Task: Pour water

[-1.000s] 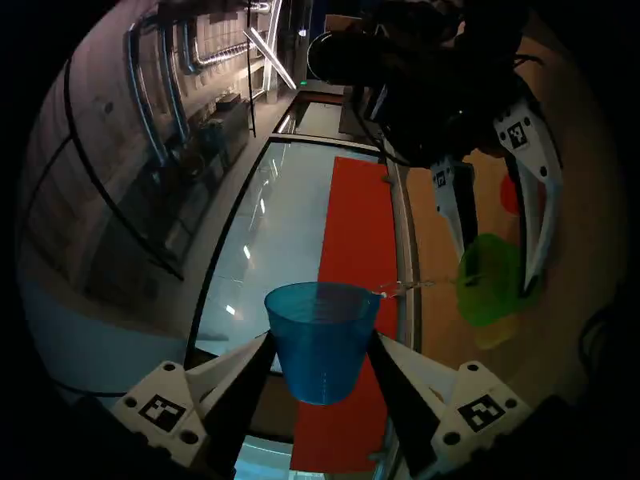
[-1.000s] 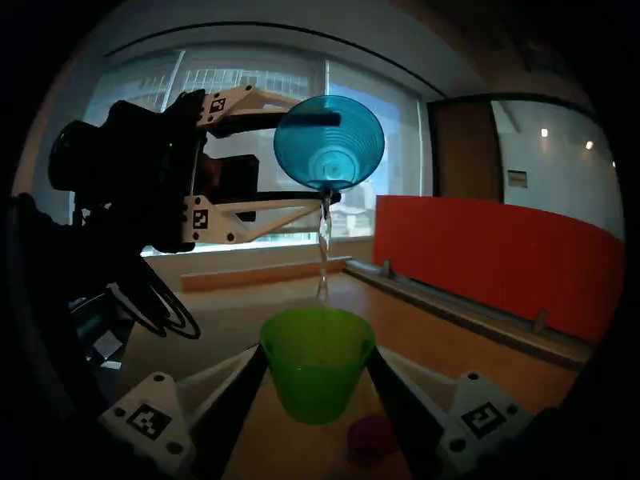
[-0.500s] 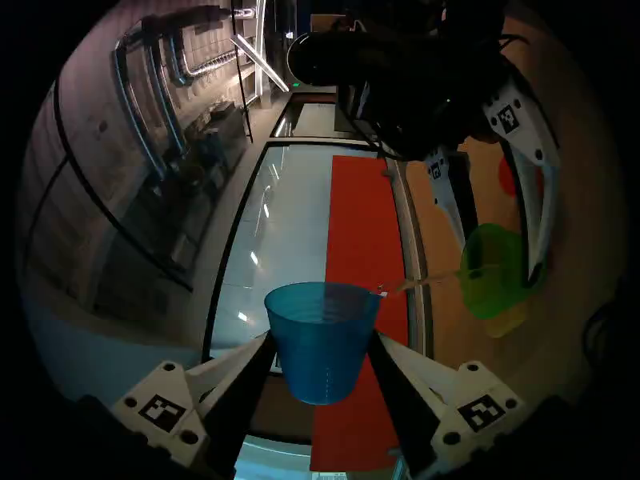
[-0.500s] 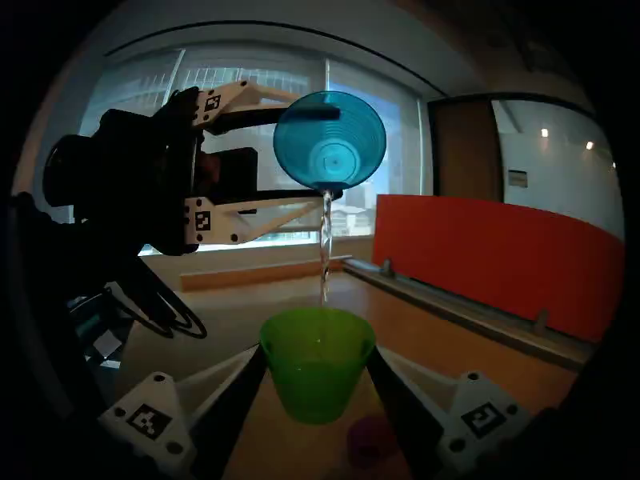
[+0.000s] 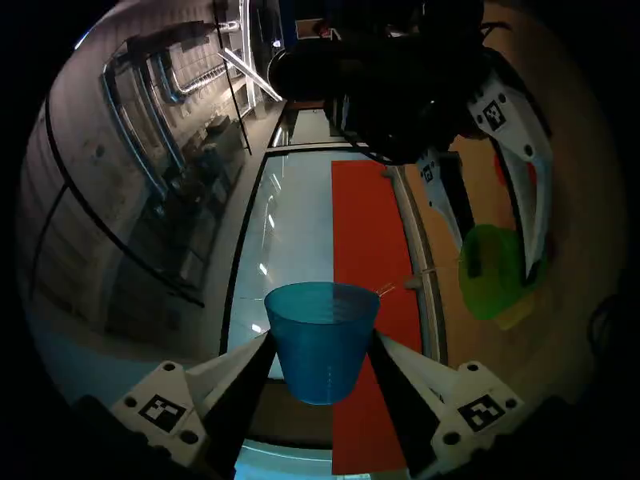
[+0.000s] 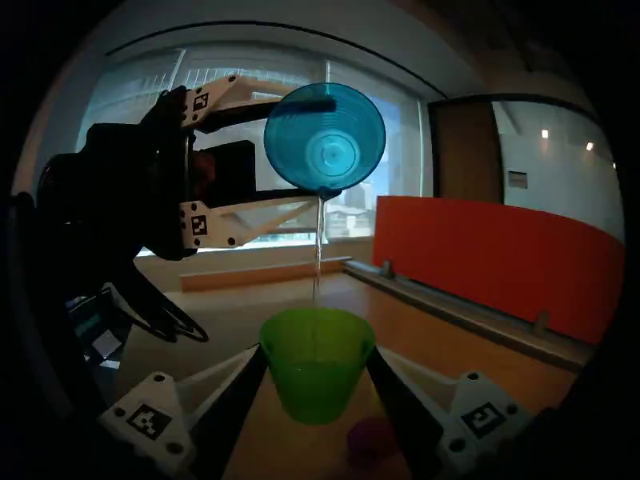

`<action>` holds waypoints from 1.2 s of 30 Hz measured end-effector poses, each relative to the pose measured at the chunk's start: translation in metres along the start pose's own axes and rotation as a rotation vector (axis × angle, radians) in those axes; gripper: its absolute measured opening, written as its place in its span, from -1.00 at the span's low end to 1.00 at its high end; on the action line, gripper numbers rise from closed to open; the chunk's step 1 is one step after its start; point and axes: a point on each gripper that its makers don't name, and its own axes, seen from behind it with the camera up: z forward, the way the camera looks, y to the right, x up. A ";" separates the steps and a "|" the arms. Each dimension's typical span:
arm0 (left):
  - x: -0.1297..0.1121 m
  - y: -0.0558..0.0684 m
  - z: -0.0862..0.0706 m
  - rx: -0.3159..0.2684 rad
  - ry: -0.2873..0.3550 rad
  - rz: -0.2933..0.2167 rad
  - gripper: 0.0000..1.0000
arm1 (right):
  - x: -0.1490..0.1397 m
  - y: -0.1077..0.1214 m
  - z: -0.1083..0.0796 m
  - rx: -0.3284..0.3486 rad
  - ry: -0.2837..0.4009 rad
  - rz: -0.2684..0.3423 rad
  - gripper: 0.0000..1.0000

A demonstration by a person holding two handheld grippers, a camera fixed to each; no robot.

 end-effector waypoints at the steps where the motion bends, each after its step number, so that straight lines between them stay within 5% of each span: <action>1: 0.000 -0.001 0.000 0.002 0.001 0.004 0.61 | 0.000 0.000 0.000 0.000 0.001 0.000 0.80; 9: 0.000 -0.003 0.002 0.009 -0.001 0.040 0.61 | 0.002 0.000 -0.002 -0.002 0.004 0.000 0.79; 21: 0.002 0.002 -0.002 0.012 -0.003 -0.006 0.61 | 0.003 0.002 -0.003 -0.006 0.009 0.002 0.79; 25: -0.004 0.001 0.000 0.015 -0.013 -0.067 0.61 | 0.003 0.002 -0.003 -0.007 0.009 0.003 0.79; 36: -0.026 -0.001 0.006 0.018 -0.042 -0.380 0.61 | 0.005 0.006 -0.005 -0.022 0.021 0.002 0.80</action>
